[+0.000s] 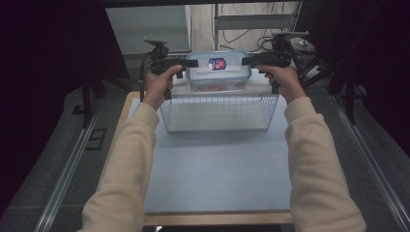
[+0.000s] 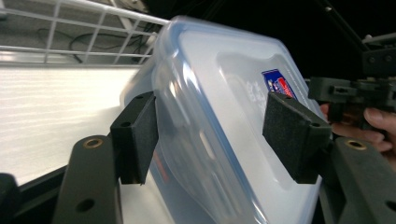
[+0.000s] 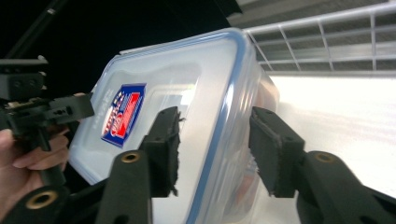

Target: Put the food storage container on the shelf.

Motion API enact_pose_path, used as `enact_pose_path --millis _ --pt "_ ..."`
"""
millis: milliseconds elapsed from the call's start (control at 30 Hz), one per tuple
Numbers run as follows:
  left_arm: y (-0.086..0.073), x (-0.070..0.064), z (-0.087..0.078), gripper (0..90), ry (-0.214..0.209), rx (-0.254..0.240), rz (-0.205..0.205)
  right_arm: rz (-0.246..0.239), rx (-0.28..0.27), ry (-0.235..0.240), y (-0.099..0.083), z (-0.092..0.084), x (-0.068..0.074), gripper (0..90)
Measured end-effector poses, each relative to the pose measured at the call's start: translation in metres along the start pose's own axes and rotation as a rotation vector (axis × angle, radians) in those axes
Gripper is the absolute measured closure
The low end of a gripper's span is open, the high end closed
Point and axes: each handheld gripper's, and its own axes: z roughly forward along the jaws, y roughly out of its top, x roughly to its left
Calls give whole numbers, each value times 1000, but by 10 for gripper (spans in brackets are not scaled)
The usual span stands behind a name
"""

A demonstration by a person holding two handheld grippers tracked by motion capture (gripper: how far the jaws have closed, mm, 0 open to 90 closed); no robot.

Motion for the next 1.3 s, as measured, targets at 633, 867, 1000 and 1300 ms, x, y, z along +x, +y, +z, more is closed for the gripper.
enact_pose_path --millis 633,867,1000,1300 --pt "-4 -13 -19 230 52 -53 134 -159 -82 -53 -17 -22 8 394" --pt "-17 -26 -32 225 72 -47 205 -221 -113 -27 -35 -43 5 361" --pt "-27 -35 -40 216 112 -35 250 -241 -107 -30 -44 -52 2 344" --pt "-66 -44 -59 216 69 -37 289 -300 -101 -6 -86 -73 1 326"
